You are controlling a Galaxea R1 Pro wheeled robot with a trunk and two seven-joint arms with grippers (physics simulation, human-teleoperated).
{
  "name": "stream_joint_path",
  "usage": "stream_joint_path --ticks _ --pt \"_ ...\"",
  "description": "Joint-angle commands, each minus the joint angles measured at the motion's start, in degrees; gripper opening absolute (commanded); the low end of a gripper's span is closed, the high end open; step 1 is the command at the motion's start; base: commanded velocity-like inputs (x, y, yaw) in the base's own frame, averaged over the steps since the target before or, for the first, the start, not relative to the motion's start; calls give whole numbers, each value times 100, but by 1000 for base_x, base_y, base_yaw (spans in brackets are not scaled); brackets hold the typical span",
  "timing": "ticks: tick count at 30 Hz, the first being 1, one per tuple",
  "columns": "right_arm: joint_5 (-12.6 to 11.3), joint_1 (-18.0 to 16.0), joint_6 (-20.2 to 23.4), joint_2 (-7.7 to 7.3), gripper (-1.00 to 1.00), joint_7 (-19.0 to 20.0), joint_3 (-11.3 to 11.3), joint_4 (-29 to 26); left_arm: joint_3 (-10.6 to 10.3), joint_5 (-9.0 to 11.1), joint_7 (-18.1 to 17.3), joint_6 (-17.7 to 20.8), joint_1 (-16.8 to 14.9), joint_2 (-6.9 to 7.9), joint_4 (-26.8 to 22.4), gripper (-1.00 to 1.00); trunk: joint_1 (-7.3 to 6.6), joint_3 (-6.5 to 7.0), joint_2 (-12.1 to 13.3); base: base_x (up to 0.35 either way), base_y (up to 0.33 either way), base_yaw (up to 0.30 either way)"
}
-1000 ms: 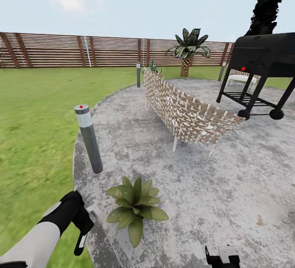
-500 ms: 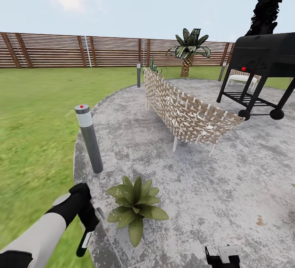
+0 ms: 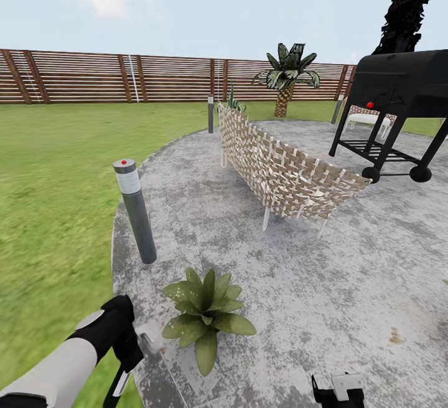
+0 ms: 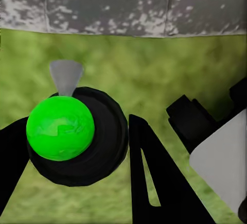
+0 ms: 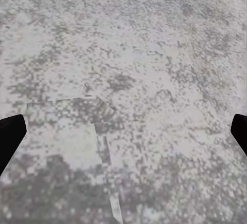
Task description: Pick up the pesticide atomizer in the garden and spray insectifuge to fully cover both potted plants in the garden.
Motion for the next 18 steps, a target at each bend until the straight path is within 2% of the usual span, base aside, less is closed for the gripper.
stream_joint_path --ticks 1,5,7,13,18 --pt "61 -5 -17 -1 100 -44 -21 9 6 15 -23 44 -2 2 -17 -100 -1 -5 -2 0 0 0" --pt "54 -5 -21 -1 100 -50 -21 2 220 57 30 47 -25 13 -40 -100 -1 -5 -2 0 0 0" --pt "53 -5 -25 -1 100 -51 -21 7 400 54 56 47 -68 14 -42 -100 -1 -5 -2 0 0 27" --pt "53 -5 -20 -1 100 -51 -21 9 464 60 61 52 -114 -32 -43 -100 -1 -5 -2 0 0 212" --pt "61 -5 -17 -1 100 -51 -18 9 498 60 63 39 -63 0 -37 -100 -1 -5 -2 0 0 275"
